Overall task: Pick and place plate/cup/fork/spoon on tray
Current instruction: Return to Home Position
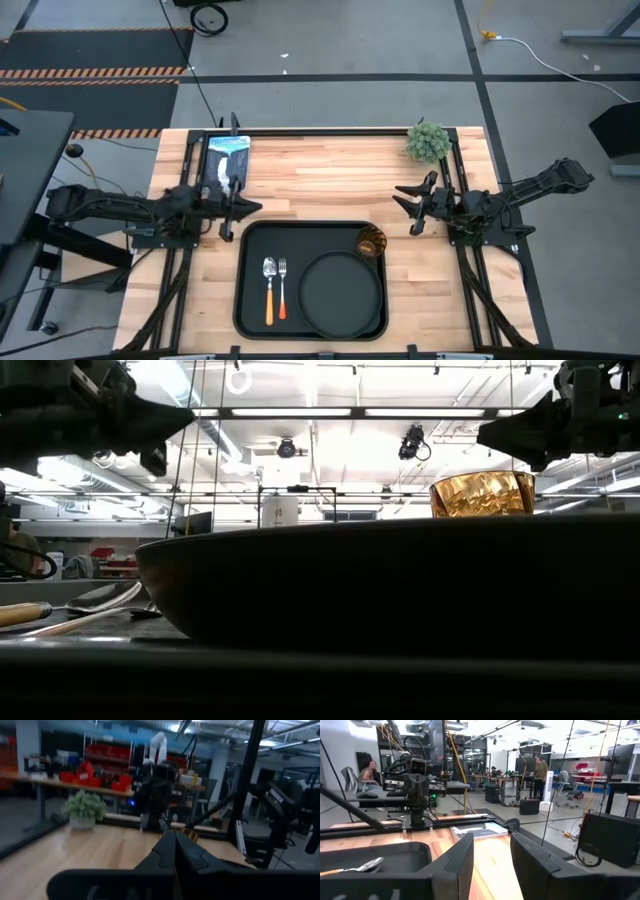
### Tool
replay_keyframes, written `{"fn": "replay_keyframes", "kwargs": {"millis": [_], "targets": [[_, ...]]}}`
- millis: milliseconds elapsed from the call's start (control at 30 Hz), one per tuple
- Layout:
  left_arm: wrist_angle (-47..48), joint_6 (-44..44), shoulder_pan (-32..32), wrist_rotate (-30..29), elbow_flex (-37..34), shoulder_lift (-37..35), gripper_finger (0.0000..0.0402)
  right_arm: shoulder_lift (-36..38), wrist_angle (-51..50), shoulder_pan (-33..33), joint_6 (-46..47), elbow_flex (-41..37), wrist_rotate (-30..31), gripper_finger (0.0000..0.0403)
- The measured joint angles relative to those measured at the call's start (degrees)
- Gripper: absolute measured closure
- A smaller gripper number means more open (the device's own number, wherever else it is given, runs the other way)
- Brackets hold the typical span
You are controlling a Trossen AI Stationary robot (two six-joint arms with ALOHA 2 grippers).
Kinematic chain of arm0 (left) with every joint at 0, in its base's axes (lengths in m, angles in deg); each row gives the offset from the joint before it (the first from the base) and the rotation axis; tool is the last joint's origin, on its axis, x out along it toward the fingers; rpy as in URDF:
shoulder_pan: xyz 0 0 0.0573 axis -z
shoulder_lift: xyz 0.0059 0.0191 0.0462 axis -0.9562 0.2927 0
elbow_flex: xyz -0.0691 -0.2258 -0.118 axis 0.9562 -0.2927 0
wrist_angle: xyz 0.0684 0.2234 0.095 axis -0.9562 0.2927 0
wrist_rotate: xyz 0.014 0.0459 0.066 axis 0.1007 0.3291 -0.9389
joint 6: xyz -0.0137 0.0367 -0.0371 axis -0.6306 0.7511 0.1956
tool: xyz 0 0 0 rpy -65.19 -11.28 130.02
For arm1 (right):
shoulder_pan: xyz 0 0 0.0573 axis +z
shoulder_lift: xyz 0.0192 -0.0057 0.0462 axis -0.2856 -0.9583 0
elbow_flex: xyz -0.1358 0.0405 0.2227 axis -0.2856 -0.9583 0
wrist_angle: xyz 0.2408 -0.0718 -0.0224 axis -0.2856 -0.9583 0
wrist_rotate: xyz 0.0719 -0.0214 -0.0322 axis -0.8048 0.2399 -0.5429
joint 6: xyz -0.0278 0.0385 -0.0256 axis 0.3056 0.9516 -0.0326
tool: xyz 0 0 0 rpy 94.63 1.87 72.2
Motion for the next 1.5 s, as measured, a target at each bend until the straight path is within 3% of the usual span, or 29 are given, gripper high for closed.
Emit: {"fn": "replay_keyframes", "kwargs": {"millis": [367,700,867,1067,1500], "targets": [[2.7,-2.1,2.3,-0.1,-0.3,-3.5,0.0399,0.0,0.1,0.0,0.0,0.0,-0.1,0.0267],[16.4,-4.4,2.2,1.0,-0.3,-21.7,0.0400,0.0,0.1,0.0,0.0,0.0,0.0,0.0267],[24.5,-5.8,2.3,2.8,-0.3,-28.5,0.0382,0.0,0.1,0.0,0.0,0.0,0.0,0.0267],[25.4,-7.3,2.3,2.8,-0.3,-29.1,0.0364,0.0,0.1,0.0,0.0,0.0,0.0,0.0266],[25.4,-7.1,2.3,2.8,-0.3,-29.1,0.0366,0.0,0.2,0.0,0.0,0.0,0.0,0.0266]]}}
